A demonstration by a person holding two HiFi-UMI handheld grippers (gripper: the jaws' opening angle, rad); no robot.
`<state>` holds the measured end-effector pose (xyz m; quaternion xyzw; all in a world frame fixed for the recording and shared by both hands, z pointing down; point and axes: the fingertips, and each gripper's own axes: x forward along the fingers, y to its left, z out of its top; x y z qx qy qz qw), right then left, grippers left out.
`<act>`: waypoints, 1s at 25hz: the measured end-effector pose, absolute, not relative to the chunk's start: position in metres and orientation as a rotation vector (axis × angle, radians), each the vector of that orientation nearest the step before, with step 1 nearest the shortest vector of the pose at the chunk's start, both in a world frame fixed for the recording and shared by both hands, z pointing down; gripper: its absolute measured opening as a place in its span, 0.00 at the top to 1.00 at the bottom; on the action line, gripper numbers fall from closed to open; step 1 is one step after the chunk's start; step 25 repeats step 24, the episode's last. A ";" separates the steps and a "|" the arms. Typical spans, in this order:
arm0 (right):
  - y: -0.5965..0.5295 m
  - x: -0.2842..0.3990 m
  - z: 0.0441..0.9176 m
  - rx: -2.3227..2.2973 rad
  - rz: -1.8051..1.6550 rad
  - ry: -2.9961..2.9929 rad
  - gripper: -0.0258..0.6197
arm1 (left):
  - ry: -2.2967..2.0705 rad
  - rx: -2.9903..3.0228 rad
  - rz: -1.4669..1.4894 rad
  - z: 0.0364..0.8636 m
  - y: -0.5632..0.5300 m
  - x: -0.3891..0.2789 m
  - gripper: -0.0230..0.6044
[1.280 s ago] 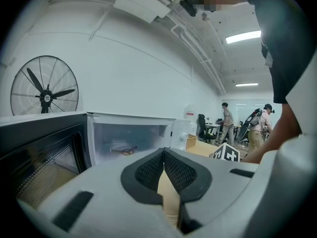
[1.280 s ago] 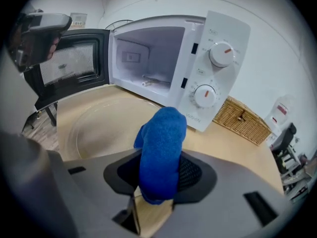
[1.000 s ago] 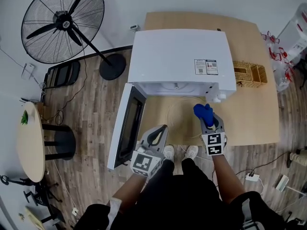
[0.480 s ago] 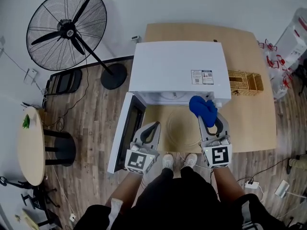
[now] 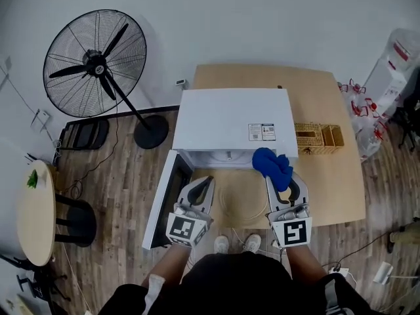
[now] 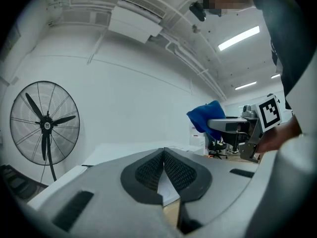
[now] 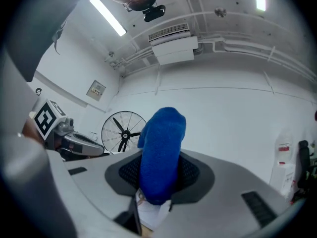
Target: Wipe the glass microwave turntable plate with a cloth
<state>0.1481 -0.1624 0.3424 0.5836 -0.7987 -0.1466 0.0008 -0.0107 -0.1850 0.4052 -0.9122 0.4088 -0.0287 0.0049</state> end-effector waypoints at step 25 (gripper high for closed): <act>-0.160 0.152 0.309 1.832 -0.597 -2.478 0.77 | 1.231 -2.838 0.008 0.372 -0.185 0.015 0.95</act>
